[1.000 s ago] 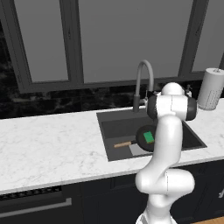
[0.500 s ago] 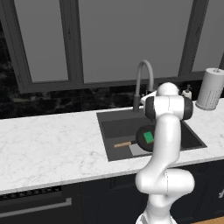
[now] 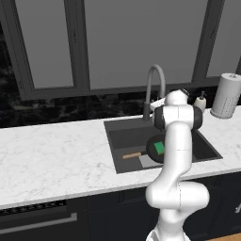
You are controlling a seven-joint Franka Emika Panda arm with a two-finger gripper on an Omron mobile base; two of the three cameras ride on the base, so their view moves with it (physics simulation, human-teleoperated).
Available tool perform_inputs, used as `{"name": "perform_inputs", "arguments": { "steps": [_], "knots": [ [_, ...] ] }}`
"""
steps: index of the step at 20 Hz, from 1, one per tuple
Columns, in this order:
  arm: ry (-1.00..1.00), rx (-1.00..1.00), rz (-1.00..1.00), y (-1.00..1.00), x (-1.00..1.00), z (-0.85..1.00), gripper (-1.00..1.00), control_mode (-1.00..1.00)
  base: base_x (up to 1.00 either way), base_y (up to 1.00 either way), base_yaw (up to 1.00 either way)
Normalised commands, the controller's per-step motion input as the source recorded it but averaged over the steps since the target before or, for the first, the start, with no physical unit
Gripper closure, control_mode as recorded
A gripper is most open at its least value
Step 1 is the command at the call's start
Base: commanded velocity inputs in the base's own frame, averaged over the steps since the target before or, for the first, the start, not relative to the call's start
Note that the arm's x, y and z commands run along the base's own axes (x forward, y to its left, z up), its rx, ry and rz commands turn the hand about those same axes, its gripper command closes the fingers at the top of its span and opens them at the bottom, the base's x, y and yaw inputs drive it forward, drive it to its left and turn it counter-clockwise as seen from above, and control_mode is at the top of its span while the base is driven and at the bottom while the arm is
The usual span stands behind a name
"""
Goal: Pick the pan and sponge and place them into the sink. Then turn on the water.
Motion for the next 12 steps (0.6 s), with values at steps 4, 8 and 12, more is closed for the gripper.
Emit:
{"name": "perform_inputs", "arguments": {
  "steps": [4, 8, 12],
  "knots": [
    [0.04, 0.0, -0.02, -0.19, 0.28, -0.38, -1.0, -1.0, 0.0, 0.0, 0.0],
    [0.05, 0.0, -0.03, -0.07, 0.21, -0.46, 1.0, -1.0, 0.0, 0.0, 0.0],
    [0.04, 0.0, -0.05, 0.0, 0.26, -0.34, 1.0, -1.0, 0.0, 0.0, 0.0]
  ]
}}
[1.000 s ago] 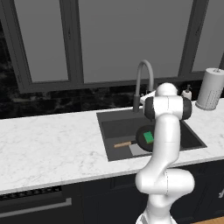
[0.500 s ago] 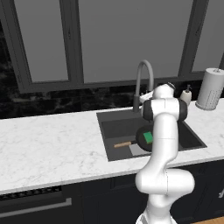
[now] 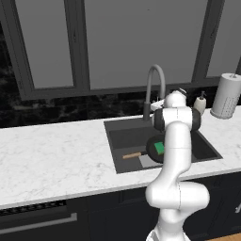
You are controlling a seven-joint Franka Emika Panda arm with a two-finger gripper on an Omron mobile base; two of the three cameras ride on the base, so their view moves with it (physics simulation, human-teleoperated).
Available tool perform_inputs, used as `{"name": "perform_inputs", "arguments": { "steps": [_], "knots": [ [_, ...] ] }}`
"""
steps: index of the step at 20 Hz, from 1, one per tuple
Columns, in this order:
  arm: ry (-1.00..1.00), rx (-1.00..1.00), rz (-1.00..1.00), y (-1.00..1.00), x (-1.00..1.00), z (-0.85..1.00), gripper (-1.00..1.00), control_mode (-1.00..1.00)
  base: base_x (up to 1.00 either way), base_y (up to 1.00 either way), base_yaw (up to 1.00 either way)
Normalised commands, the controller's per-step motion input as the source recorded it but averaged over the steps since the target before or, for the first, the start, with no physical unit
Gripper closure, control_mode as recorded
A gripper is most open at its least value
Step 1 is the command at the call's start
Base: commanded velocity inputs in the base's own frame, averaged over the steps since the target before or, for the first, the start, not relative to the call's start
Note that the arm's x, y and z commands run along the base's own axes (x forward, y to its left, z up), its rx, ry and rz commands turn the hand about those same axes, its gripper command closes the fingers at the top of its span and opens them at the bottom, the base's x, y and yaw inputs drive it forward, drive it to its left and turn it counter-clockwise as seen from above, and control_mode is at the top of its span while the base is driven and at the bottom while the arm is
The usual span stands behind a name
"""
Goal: Pick the pan and sponge and place them into the sink. Then turn on the water.
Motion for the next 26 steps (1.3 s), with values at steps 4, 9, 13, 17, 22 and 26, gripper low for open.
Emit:
{"name": "perform_inputs", "arguments": {
  "steps": [4, 9, 13, 17, 22, 26],
  "knots": [
    [0.0, 0.0, -0.05, -0.02, 0.24, -0.29, 1.0, -1.0, 0.0, 0.0, 0.0],
    [0.0, 0.0, -0.06, -0.17, 0.25, -0.29, 1.0, -1.0, 0.0, 0.0, 0.0],
    [0.0, 0.0, -0.18, -0.3, 0.3, -0.28, 1.0, -1.0, 0.0, 0.0, 0.0],
    [0.09, -0.02, -0.37, -0.35, 0.32, -0.36, 1.0, -1.0, 0.0, 0.0, 0.0],
    [0.13, -0.02, -0.42, -0.44, 0.3, -0.35, 1.0, -1.0, 0.0, 0.0, 0.0],
    [0.18, -0.03, -0.42, -0.54, 0.34, -0.33, 1.0, -1.0, 0.0, 0.0, 0.0]
  ]
}}
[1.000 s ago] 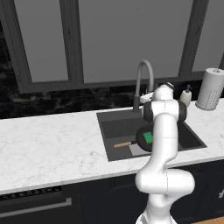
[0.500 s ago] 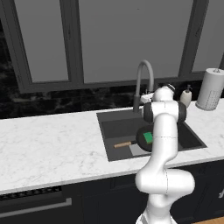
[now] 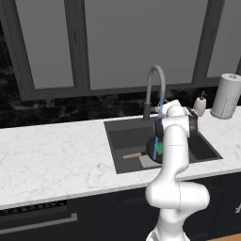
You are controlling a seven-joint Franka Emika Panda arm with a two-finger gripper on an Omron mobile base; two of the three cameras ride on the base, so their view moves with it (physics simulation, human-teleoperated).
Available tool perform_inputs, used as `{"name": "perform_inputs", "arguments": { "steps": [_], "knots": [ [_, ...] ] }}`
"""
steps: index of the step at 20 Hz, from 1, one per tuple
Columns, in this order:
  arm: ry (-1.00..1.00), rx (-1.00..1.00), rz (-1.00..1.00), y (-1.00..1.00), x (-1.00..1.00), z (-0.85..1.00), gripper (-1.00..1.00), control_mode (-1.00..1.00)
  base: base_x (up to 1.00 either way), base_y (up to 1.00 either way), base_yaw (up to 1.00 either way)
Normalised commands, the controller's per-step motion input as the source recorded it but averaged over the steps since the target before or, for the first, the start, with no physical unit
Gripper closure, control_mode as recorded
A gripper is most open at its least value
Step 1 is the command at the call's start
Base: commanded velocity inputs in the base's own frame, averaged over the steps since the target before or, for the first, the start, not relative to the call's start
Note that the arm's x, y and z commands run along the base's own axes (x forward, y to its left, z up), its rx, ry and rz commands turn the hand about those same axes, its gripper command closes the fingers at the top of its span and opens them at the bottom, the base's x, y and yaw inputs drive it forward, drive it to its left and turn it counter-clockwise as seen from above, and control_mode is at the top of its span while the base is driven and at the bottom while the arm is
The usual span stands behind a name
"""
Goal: Pick the pan and sponge and place them into the sink. Then turn on the water.
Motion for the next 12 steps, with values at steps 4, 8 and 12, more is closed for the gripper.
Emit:
{"name": "perform_inputs", "arguments": {
  "steps": [4, 8, 12],
  "knots": [
    [0.21, -0.13, -0.52, -0.48, 0.31, -0.34, 1.0, -1.0, 0.0, 0.0, 0.0],
    [0.03, -0.02, -0.31, -0.14, -0.68, 0.52, 1.0, -1.0, 0.0, 0.0, 0.0],
    [-0.22, 0.0, -0.06, 0.0, -1.0, 1.0, 1.0, -1.0, 0.0, 0.0, 0.0]
  ]
}}
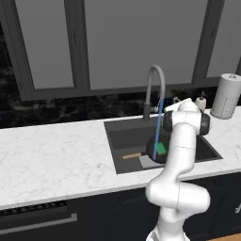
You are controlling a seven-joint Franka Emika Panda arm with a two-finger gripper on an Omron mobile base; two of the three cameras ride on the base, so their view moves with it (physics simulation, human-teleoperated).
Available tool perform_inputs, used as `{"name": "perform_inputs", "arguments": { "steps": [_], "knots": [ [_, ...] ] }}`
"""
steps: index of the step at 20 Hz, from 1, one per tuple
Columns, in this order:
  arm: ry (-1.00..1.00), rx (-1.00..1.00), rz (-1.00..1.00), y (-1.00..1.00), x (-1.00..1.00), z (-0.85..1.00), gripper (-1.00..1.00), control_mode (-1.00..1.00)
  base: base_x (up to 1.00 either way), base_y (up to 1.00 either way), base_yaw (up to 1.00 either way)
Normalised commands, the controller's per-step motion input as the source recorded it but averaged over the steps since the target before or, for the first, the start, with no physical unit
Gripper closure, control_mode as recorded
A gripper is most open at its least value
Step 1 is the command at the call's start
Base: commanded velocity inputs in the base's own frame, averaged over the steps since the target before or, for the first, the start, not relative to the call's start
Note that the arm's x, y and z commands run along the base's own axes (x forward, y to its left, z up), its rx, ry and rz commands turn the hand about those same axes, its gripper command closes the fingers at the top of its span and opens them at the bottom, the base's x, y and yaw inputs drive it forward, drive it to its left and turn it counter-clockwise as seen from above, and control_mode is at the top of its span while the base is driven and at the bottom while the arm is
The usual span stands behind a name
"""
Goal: Pick the pan and sponge and place them into the sink. Then turn on the water.
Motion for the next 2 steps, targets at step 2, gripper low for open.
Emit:
{"name": "perform_inputs", "arguments": {
  "steps": [2],
  "knots": [
    [-0.35, -0.01, 0.0, 0.1, -1.0, 1.0, 1.0, -1.0, 0.0, 0.0, 0.0]
  ]
}}
